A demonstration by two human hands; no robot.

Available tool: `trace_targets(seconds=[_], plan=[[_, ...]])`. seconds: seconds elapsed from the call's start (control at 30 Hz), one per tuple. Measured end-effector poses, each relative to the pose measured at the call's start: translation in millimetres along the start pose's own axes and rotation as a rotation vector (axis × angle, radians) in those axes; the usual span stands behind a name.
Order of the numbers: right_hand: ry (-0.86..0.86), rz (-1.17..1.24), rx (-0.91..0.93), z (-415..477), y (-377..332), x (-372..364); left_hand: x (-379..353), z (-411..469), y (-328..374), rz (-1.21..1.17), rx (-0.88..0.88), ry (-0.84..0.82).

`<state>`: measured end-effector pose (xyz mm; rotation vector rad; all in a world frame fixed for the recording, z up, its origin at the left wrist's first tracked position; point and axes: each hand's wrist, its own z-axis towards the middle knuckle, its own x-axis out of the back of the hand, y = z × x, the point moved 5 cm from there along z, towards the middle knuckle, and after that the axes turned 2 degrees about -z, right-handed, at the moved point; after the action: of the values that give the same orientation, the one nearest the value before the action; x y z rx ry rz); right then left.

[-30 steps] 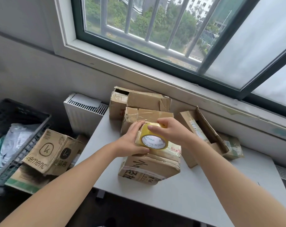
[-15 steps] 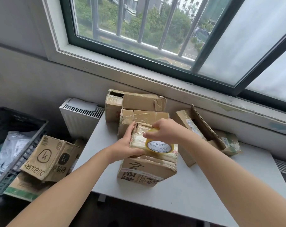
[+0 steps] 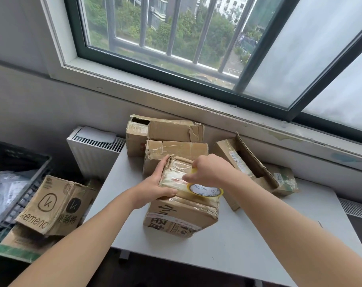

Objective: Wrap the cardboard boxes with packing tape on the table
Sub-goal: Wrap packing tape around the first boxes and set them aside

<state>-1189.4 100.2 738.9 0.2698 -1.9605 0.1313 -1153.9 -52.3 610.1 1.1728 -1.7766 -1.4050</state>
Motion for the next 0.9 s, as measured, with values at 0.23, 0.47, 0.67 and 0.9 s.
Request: trace_targets(seconds=[0.23,0.47,0.67,0.9], plan=[[-0.058,-0.137,-0.022,3,5,-3,4,1,-1,0.068,-0.030,0.022],[-0.017,-0.121,-0.026,10,7,-8,2,4,5,0.278,-0.022,-0.001],[-0.031,-0.021,-0.023,8,17,-6,2,3,7,0.399,-0.035,-0.004],[-0.044,0.132,0.037,-4,35,13,-1,5,9,0.436,-0.018,-0.035]])
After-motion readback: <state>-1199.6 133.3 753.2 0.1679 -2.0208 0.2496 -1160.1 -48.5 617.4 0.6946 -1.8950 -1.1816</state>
